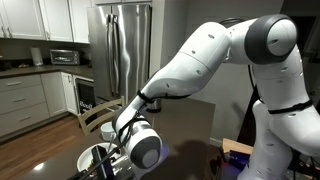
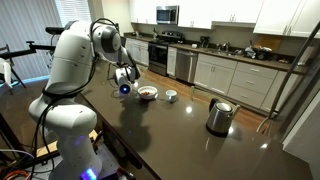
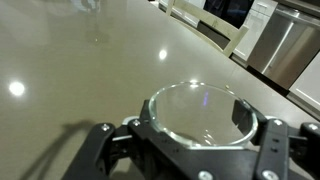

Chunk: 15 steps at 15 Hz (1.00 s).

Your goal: Pick up the small glass cup and pour its contents in the white bowl. Put the small glass cup back on the table.

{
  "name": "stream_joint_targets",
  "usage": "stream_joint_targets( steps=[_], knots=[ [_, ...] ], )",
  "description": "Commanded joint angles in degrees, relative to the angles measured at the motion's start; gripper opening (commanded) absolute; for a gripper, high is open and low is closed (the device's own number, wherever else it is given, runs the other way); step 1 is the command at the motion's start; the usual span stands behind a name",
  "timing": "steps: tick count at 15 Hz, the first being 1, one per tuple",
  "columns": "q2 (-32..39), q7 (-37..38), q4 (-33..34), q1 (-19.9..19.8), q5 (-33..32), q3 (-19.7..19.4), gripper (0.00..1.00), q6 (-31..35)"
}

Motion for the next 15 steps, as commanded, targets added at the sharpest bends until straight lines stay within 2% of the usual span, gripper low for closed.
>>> stream_joint_targets(
  steps=[1, 15],
  knots=[
    [0.59, 0.71, 0.66, 0.03, -0.16, 0.40, 0.57, 0.62],
    [2.48, 1.63, 1.76, 0.67, -0.36, 0.36, 0.57, 4.23]
  ],
)
